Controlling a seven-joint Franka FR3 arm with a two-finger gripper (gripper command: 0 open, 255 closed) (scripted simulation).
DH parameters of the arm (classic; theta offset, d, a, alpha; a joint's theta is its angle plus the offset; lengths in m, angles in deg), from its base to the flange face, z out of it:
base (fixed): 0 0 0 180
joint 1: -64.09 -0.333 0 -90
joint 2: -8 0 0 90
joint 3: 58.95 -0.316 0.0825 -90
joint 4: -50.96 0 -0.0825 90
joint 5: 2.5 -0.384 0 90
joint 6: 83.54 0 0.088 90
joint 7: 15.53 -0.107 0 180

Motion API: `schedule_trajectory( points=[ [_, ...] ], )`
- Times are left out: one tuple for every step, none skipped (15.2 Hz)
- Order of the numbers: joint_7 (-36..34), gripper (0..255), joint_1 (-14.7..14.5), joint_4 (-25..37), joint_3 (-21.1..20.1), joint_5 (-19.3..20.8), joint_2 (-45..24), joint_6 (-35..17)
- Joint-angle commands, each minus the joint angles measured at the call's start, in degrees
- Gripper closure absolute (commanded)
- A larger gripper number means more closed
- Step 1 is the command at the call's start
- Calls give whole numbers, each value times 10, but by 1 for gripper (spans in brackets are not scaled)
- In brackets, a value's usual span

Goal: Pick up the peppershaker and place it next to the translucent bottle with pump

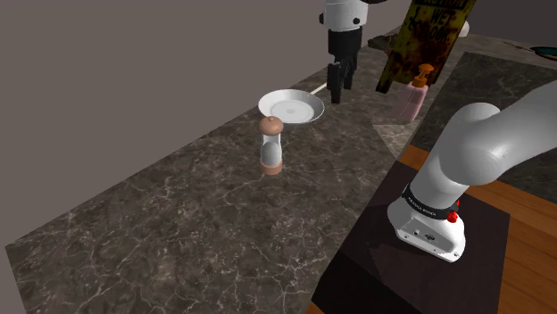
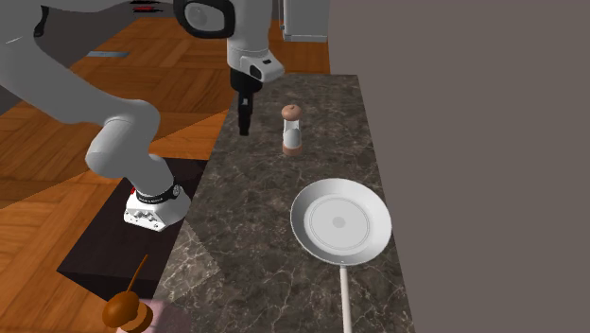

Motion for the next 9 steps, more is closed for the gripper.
schedule_trajectory(
  points=[
    [-14,0,-10,12,-18,-10,-25,-25],
    [-22,0,-14,17,-27,-14,-38,-37],
    [-29,0,-19,24,-36,-18,-51,-49],
    [-37,0,-23,31,-45,-21,-65,-61],
    [-44,0,-27,38,-54,-23,-79,-72],
    [-52,0,-30,47,-63,-25,-93,-84],
    [-60,0,-34,55,-72,-26,-108,-95],
    [-68,0,-37,65,-80,-27,-122,-105],
    [-76,0,-40,75,-89,-26,-138,-116]
  ],
)
